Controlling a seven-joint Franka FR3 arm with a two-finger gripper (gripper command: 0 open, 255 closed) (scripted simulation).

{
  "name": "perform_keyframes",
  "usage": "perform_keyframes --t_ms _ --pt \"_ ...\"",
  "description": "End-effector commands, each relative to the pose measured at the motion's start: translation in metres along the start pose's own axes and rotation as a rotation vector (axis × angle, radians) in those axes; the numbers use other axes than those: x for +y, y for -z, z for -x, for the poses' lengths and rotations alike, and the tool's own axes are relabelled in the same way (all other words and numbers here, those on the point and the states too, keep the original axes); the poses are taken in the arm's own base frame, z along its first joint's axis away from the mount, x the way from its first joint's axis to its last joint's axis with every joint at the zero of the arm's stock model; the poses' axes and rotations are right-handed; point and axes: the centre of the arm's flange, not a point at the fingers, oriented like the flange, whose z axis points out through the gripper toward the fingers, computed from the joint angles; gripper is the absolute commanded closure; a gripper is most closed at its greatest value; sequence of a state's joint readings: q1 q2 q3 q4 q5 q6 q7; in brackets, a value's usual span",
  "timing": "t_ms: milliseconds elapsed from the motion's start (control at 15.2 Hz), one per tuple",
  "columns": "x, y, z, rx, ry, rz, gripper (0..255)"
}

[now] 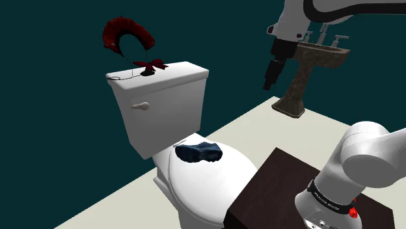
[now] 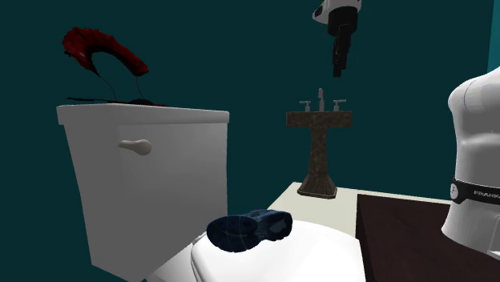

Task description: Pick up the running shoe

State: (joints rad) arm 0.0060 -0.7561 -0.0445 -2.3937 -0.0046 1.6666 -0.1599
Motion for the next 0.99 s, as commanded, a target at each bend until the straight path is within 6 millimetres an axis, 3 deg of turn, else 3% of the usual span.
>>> perform_keyframes --t_ms 0,924 --pt "0.000 0.000 0.000 0.000 0.000 0.000 0" --pt "-0.007 -0.154 -0.098 0.024 0.233 -0.028 0"
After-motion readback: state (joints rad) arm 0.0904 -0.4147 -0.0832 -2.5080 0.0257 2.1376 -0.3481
